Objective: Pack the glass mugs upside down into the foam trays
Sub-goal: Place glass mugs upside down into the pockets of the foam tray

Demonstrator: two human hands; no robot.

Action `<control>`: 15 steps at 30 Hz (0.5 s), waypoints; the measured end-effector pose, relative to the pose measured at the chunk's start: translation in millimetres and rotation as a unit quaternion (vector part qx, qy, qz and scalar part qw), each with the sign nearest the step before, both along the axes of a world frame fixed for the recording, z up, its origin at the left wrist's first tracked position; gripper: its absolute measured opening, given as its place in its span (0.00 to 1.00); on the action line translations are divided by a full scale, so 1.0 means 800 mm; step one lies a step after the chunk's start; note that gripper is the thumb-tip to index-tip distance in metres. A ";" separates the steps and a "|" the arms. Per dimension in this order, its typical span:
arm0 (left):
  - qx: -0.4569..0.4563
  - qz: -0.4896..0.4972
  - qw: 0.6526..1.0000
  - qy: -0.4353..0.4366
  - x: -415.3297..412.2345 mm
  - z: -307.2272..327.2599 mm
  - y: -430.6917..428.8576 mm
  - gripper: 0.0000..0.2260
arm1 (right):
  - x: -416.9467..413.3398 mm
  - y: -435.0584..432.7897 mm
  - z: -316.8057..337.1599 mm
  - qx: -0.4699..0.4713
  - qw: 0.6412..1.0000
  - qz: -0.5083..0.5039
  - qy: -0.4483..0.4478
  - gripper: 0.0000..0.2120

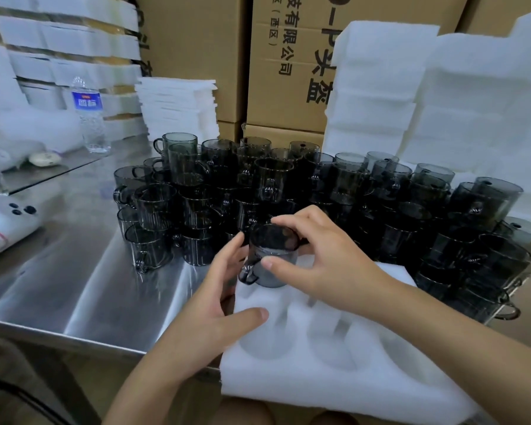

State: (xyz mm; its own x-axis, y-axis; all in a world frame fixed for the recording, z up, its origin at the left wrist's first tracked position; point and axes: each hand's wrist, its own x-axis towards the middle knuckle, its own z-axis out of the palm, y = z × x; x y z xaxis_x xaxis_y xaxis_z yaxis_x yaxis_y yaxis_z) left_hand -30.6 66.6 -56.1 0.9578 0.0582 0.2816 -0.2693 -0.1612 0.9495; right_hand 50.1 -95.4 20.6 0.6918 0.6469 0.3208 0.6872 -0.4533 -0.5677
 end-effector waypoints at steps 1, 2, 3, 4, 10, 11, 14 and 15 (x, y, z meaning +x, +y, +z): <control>0.003 -0.003 1.000 -0.003 0.000 0.001 0.001 0.39 | 0.000 0.000 -0.002 0.011 1.000 0.004 0.002 0.27; 0.005 -0.008 1.000 -0.008 0.000 0.001 0.002 0.38 | 0.000 0.000 -0.004 0.025 1.000 0.012 0.001 0.26; 0.007 -0.012 1.000 -0.013 0.000 0.002 0.002 0.38 | -0.001 0.000 -0.005 0.036 0.999 0.020 -0.002 0.26; 0.007 -0.015 1.000 -0.016 0.000 0.002 0.002 0.37 | -0.001 -0.001 -0.007 0.042 0.999 0.027 -0.008 0.26; -0.003 -0.016 0.999 -0.028 -0.001 -0.003 0.004 0.38 | 0.003 -0.006 -0.014 0.058 0.998 0.017 -0.016 0.30; -0.002 -0.015 0.999 -0.030 -0.001 -0.003 0.004 0.38 | 0.004 -0.006 -0.015 0.067 0.998 0.016 -0.003 0.30; 0.004 -0.015 0.999 -0.033 -0.001 -0.004 0.005 0.37 | 0.006 -0.007 -0.018 0.104 0.994 0.005 0.020 0.25; 0.008 -0.015 0.999 -0.036 -0.002 -0.003 0.005 0.37 | 0.007 -0.006 -0.018 0.103 0.994 -0.001 0.018 0.24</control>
